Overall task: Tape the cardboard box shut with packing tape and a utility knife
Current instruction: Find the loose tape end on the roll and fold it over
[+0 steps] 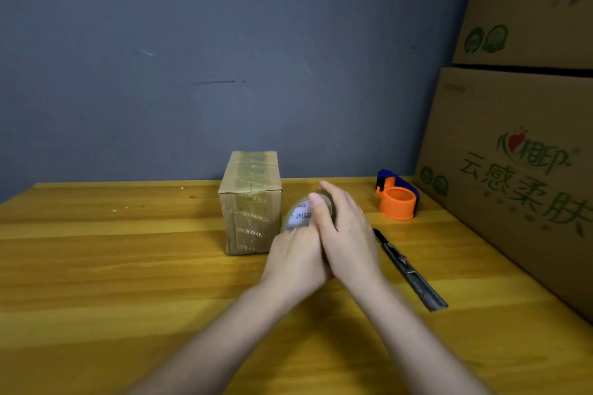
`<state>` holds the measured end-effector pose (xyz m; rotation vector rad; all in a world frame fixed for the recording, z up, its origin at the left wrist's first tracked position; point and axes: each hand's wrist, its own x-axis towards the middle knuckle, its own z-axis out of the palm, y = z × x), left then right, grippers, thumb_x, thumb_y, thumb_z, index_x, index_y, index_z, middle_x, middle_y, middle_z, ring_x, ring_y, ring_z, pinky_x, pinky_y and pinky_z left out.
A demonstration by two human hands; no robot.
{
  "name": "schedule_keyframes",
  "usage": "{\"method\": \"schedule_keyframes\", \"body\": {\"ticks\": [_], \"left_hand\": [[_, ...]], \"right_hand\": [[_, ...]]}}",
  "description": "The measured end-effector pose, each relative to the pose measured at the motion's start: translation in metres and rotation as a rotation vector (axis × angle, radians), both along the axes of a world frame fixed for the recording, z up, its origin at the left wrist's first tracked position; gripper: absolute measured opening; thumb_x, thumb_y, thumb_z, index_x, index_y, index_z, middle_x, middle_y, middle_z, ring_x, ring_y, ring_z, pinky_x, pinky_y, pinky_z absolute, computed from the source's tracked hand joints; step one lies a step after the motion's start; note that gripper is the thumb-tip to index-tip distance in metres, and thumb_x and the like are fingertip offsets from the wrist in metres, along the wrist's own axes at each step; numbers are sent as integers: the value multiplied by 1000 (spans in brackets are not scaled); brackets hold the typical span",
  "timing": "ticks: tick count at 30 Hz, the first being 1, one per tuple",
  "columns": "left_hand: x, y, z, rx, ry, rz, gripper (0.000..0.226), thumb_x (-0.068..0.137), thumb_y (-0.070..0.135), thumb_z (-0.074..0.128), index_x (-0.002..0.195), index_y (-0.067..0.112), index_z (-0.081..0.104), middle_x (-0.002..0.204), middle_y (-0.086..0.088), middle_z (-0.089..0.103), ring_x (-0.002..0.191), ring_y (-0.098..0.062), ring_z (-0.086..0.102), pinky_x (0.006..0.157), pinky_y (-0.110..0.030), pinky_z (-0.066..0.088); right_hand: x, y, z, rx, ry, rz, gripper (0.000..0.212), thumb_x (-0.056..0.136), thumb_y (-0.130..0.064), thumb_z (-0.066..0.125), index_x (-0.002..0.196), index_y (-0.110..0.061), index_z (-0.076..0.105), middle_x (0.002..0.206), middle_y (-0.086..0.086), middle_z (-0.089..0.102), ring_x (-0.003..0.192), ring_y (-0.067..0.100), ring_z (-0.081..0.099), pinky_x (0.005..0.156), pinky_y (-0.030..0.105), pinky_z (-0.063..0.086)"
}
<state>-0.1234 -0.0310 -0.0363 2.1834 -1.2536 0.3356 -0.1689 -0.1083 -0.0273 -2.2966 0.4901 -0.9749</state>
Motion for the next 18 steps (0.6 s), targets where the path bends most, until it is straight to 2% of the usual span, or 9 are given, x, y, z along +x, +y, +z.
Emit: {"method": "schedule_keyframes", "body": {"ticks": [3, 5, 8, 10, 12, 15, 18], "left_hand": [[-4, 0, 4, 22, -105, 19, 55, 80, 33, 56, 128, 14, 37, 107, -8, 68, 96, -34, 62, 68, -34, 41], [-4, 2, 6, -10, -195, 1, 59, 76, 39, 60, 125, 13, 41, 102, -8, 70, 91, -33, 65, 65, -34, 44], [0, 7, 2, -43, -321, -84, 48, 68, 44, 60, 101, 11, 54, 78, -8, 72, 69, -32, 67, 50, -31, 45], [2, 11, 0, -9, -385, -109, 40, 68, 46, 59, 91, 14, 52, 67, -5, 69, 59, -29, 65, 46, -26, 38], [2, 15, -1, 16, -459, -133, 38, 68, 51, 52, 86, 18, 50, 58, 1, 65, 50, -21, 62, 41, -21, 36], [0, 18, -7, 45, -500, -263, 41, 71, 54, 49, 91, 18, 47, 61, 1, 67, 55, -20, 64, 44, -23, 47], [-1, 21, -10, 54, -542, -304, 45, 74, 58, 50, 91, 18, 42, 59, -2, 67, 55, -21, 64, 45, -25, 48]], "right_hand": [[-3, 0, 9, 187, -89, -7, 46, 94, -55, 32, 114, -26, 62, 117, -4, 66, 113, 16, 56, 96, 34, 41], [-1, -4, 12, 294, -104, 21, 51, 90, -61, 29, 103, -29, 66, 107, -5, 69, 106, 16, 59, 95, 37, 43], [6, -13, 13, 452, -65, 120, 61, 81, -71, 27, 92, -31, 72, 100, -8, 73, 101, 14, 64, 97, 40, 46], [6, -21, 17, 582, -4, 238, 62, 86, -68, 31, 95, -23, 73, 95, -1, 76, 94, 14, 69, 92, 34, 49], [0, -29, 22, 704, 123, 417, 63, 92, -62, 29, 107, -16, 70, 98, 6, 76, 95, 16, 70, 87, 27, 50], [-5, -41, 22, 788, 327, 703, 67, 94, -58, 25, 118, -10, 64, 111, 15, 71, 108, 26, 66, 97, 34, 49], [-2, -46, 15, 776, 328, 740, 71, 93, -56, 25, 114, -1, 64, 113, 22, 68, 112, 36, 61, 98, 36, 49]]}}
